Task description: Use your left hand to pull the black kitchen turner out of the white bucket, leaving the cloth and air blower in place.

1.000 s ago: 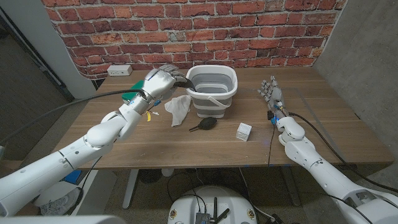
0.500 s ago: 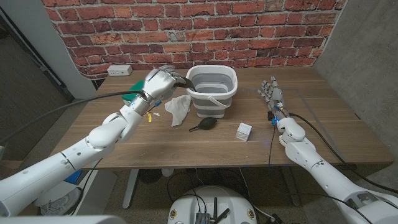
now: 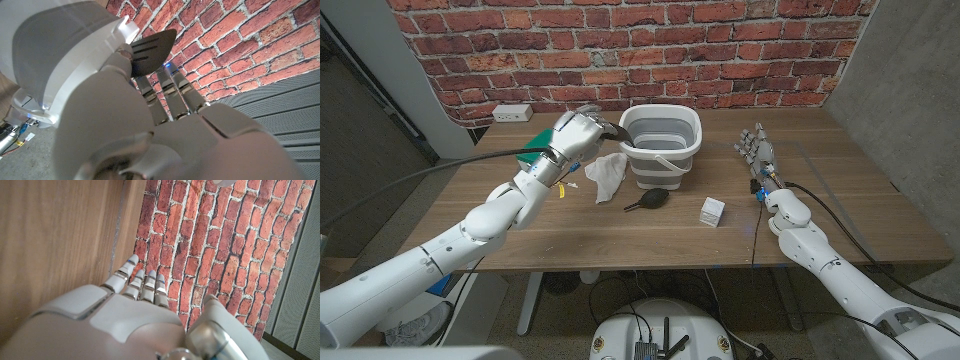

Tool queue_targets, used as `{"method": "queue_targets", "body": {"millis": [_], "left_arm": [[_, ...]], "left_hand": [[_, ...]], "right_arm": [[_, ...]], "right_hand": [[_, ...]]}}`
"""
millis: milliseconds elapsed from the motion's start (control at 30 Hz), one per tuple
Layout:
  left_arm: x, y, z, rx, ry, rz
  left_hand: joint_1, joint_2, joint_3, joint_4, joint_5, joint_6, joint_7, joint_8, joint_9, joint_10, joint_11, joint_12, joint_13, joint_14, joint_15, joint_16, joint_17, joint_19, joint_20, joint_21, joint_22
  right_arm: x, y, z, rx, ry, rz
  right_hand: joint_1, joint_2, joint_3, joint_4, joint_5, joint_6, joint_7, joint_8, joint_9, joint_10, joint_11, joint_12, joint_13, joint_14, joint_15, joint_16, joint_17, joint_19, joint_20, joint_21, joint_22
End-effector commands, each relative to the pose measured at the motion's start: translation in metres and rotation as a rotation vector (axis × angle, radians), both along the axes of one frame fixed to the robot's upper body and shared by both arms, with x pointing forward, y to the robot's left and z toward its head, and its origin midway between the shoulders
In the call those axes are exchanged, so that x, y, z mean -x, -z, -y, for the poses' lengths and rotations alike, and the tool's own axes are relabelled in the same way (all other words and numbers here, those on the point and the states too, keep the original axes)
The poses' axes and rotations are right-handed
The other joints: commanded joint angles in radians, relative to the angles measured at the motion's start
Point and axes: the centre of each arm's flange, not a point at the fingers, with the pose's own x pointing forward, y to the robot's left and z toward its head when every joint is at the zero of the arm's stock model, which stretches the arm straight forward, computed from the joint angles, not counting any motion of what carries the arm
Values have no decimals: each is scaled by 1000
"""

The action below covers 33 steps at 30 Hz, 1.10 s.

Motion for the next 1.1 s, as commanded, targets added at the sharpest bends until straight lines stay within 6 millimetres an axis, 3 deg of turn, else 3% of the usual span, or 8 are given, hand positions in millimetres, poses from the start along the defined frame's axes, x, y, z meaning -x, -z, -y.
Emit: {"method": "queue_targets", "body": {"millis": [33,1100], "left_arm": [[-2,-2,1,-7,0,16],[4,-15,7,-12,-37,103]], "left_hand": [[-2,20,16,-1,1,34,-1,14,8,30,1,3,3,28,-138,1,5,14,-147,5,4],[-20,34,43,-7,-5,74,24,33,12,140,6,11,10,138,-139,11,10,27,-153,4,3]], "right_arm": [[0,-1,-2,-1,-3,-2],[-3,0,0,-1,-14,0]], "right_hand": [[0,30,3,6,4,8,-2,4,5,8,2,3,0,5,-13,8,2,10,-2,2,3],[0,31,6,7,5,8,0,3,5,7,3,1,-1,6,-11,7,-7,16,-3,1,3]]}}
